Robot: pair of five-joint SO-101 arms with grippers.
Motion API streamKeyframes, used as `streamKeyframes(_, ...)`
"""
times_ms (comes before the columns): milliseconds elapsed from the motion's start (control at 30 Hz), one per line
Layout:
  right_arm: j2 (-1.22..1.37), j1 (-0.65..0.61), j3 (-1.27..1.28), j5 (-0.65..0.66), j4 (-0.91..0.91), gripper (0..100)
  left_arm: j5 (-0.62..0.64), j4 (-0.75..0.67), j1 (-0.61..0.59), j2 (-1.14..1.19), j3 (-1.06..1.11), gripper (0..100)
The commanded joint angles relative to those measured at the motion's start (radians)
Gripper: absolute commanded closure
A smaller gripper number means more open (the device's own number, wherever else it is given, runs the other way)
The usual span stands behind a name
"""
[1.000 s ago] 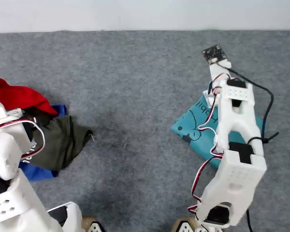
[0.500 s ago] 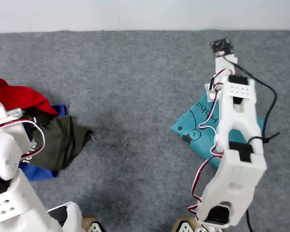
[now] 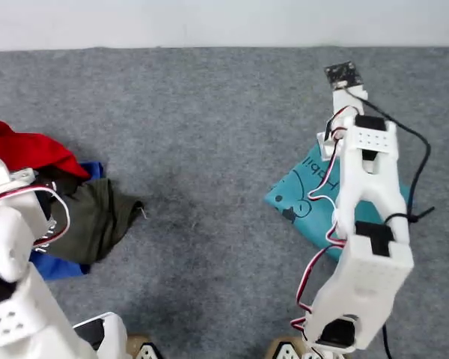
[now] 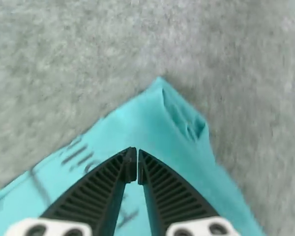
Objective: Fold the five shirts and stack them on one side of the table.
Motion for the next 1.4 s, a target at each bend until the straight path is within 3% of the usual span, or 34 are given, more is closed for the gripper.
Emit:
streamKeyframes(0,-0.142,0.004,-0.06,-0.08,0.133,99.0,-0.012,0.006,-0.005,-0.037,-0.002,99)
streamKeyframes(433,-0.225,0.09,-0.057,-0.537,0.535,97.7,-0.012,0.038,-0.006,-0.044,-0.004,99)
streamKeyframes(633,-0.219,0.09,-0.031,-0.674,0.618,72.3,-0.012,0.038,-0.006,-0.044,-0.004,99)
streamKeyframes(733,-0.219,0.084,0.003,-0.726,0.558,67.5,-0.012,0.041,-0.006,-0.044,-0.004,99)
streamKeyframes(1367,-0.217,0.113,0.446,-0.795,0.016,67.8,-0.012,0.035,-0.003,-0.037,-0.002,99)
